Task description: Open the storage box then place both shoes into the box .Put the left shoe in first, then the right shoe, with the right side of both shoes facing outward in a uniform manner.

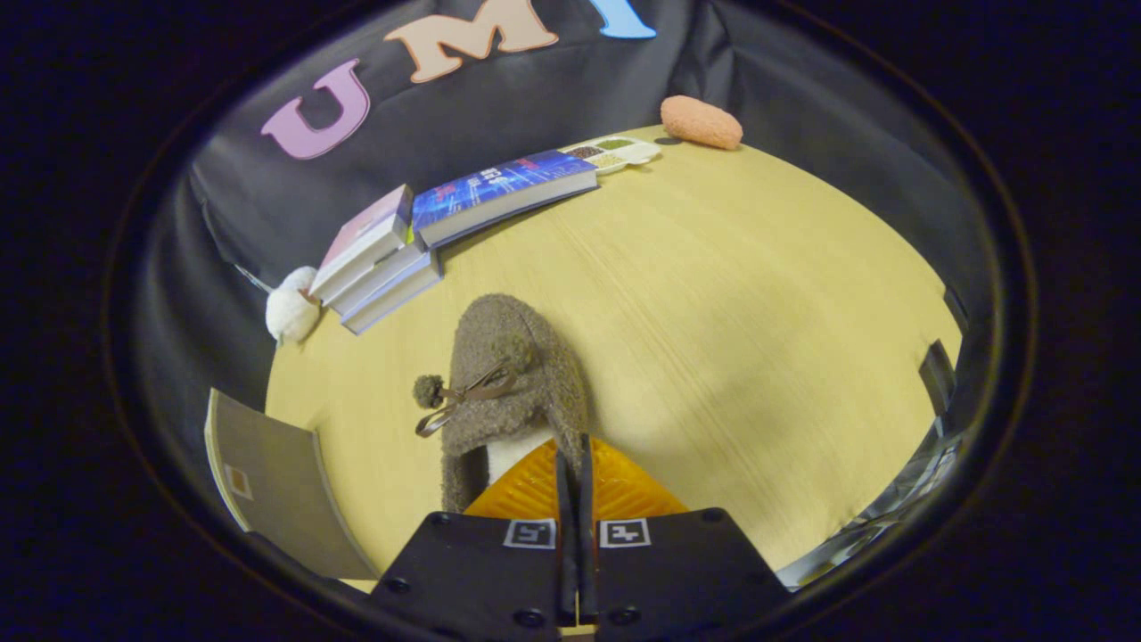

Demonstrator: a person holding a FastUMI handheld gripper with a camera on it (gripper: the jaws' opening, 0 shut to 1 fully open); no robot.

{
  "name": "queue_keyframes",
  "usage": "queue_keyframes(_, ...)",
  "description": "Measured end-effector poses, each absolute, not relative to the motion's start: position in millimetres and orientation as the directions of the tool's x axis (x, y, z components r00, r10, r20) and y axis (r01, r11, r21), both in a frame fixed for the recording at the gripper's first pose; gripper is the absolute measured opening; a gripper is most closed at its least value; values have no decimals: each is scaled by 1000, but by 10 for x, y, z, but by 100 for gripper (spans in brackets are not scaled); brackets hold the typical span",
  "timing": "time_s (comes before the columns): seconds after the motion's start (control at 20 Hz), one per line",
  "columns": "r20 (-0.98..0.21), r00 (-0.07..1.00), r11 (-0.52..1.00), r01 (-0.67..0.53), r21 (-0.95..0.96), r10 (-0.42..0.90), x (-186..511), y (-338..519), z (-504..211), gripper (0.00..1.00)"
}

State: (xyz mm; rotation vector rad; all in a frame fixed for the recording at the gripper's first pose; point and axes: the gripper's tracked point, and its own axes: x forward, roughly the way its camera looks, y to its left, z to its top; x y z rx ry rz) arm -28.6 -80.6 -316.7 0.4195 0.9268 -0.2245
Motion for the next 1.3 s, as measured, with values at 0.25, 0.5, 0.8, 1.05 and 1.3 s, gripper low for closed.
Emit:
queue_keyframes(0.25,-768,634,882,311,353,83,-147,-228,-2621,4)
queue_keyframes(0.5,-701,678,871,185,456,223,-22,640,-1952,4)
queue_keyframes(0.8,-642,680,842,67,535,353,11,1441,-1422,4)
queue_keyframes(1.05,-636,638,826,-2,563,435,-220,1973,-1284,4)
queue_keyframes(1.3,-671,572,836,-47,546,471,-511,2355,-1419,4)
